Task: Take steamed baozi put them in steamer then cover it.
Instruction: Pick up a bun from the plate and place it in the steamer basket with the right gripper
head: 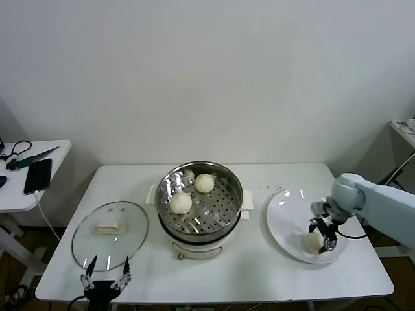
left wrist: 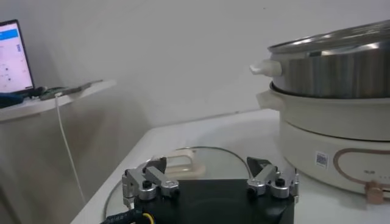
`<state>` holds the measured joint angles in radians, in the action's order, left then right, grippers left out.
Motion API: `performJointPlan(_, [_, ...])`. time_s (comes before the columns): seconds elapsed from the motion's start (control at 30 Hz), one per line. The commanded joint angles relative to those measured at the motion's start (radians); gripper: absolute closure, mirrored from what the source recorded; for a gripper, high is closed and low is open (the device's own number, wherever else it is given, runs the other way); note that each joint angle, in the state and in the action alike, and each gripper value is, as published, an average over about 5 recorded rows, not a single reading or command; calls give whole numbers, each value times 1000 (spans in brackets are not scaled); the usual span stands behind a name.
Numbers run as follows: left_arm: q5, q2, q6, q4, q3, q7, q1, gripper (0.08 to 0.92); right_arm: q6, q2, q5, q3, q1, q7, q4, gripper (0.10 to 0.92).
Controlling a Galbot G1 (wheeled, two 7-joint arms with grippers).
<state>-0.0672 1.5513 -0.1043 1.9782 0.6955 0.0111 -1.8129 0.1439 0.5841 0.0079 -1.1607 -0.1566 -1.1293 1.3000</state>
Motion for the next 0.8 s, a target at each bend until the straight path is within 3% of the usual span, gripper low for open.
performJointPlan(0.03, [1,-1,-1,3,1,1,-3,177,-246,75,-54,-114,-243,-38,-5,321])
performJointPlan(0.2, [1,0,-1,3,1,1,-4,177,-450,185,-149,-156,-430,-80,5,326])
performJointPlan(0.43, [-2,1,4,10,5,1,-7,177,-650,368,-157,-160,-591,-87,-1,321])
performJointPlan(0.8, [0,0,9,23,12,0,-12,177,-677,636,-6,-150,-598,-89,-4,321])
